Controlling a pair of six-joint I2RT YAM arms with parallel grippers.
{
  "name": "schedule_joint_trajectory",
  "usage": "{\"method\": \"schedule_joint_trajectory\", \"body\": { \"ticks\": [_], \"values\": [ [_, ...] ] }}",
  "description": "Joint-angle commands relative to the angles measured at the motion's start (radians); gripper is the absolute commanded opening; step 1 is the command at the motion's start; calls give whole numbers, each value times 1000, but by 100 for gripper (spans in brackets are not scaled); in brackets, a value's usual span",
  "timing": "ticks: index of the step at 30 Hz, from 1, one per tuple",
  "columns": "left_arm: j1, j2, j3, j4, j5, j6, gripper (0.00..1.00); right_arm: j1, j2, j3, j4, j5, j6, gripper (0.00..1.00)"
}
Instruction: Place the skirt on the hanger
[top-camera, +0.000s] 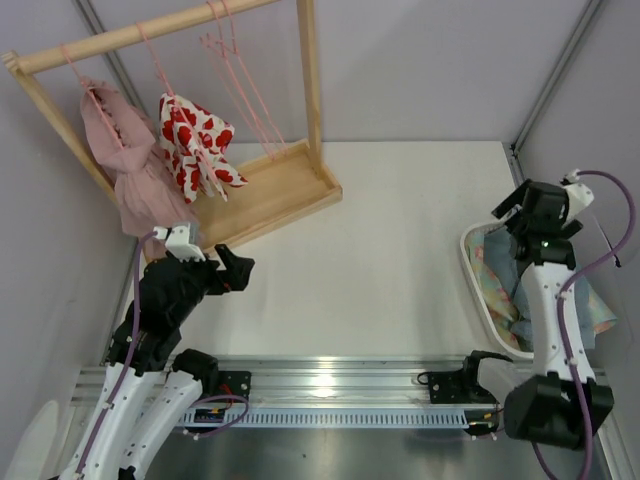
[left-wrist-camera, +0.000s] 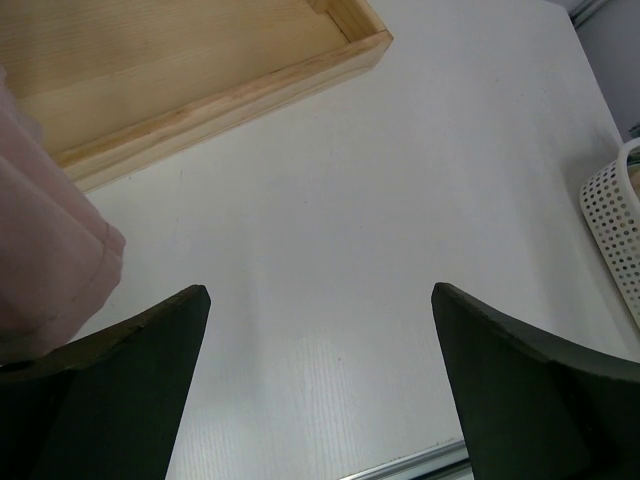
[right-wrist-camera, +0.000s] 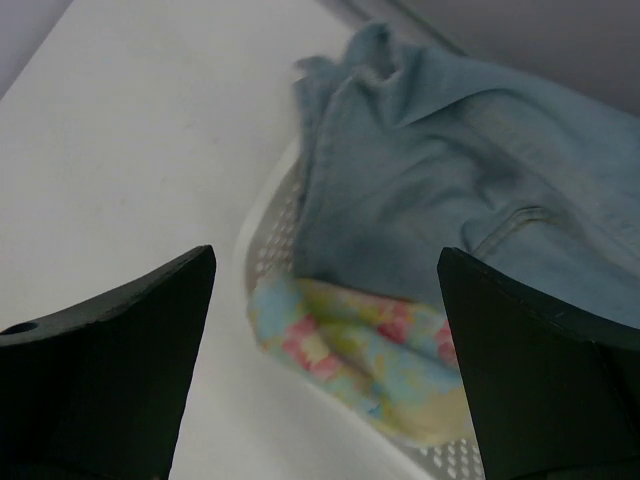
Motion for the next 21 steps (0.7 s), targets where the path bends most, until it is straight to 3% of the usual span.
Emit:
{"method": "schedule_joint_trajectory", "body": {
  "ticks": [1, 7, 21],
  "values": [
    [2, 1, -6, 31, 27, 15, 99, -184, 96, 90, -52, 8, 64, 99],
    [-5, 11, -4, 22, 7, 15, 99, -264, 187, 65, -45, 91, 87, 99],
    [-13, 31, -6, 23, 11, 15, 99, -273, 197, -39, 104, 124, -113, 99]
  ]
}}
